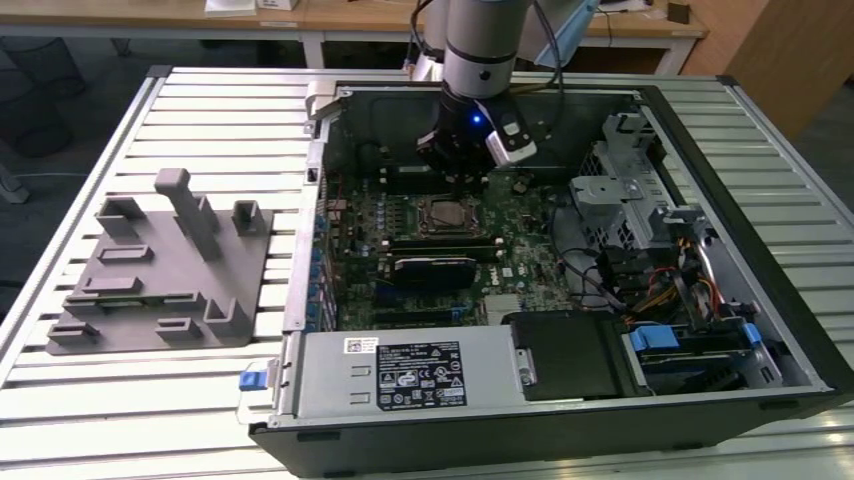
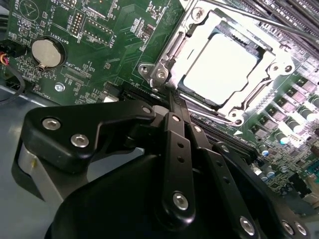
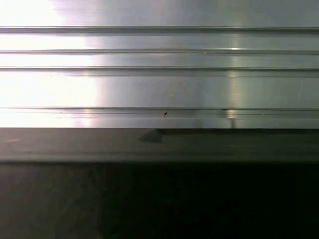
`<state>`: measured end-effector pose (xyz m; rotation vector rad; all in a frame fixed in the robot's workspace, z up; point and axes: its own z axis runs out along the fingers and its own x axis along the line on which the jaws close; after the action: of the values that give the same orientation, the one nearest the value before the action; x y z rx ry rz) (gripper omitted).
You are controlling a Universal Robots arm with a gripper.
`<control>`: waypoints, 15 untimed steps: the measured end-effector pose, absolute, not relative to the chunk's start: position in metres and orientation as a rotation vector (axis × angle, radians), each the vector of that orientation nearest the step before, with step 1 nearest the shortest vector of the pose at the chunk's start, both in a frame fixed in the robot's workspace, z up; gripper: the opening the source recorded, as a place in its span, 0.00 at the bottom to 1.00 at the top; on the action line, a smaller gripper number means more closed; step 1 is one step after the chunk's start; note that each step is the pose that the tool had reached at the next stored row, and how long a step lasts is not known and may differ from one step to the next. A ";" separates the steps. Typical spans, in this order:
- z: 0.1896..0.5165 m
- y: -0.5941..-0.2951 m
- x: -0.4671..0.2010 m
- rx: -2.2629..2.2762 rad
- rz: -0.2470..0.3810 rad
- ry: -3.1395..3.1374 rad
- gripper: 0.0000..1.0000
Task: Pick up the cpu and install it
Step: 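Install the second cpu locking lever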
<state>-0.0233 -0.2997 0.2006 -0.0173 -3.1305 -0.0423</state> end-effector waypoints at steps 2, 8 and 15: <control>0.200 -0.300 -0.023 -0.017 -0.038 -3.130 0.11; 0.197 -0.300 -0.023 -0.018 -0.033 -3.130 0.11; 0.199 -0.300 -0.023 -0.018 -0.033 -3.130 0.11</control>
<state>-0.0225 -0.2997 0.1992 -0.0175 -3.1304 -0.0327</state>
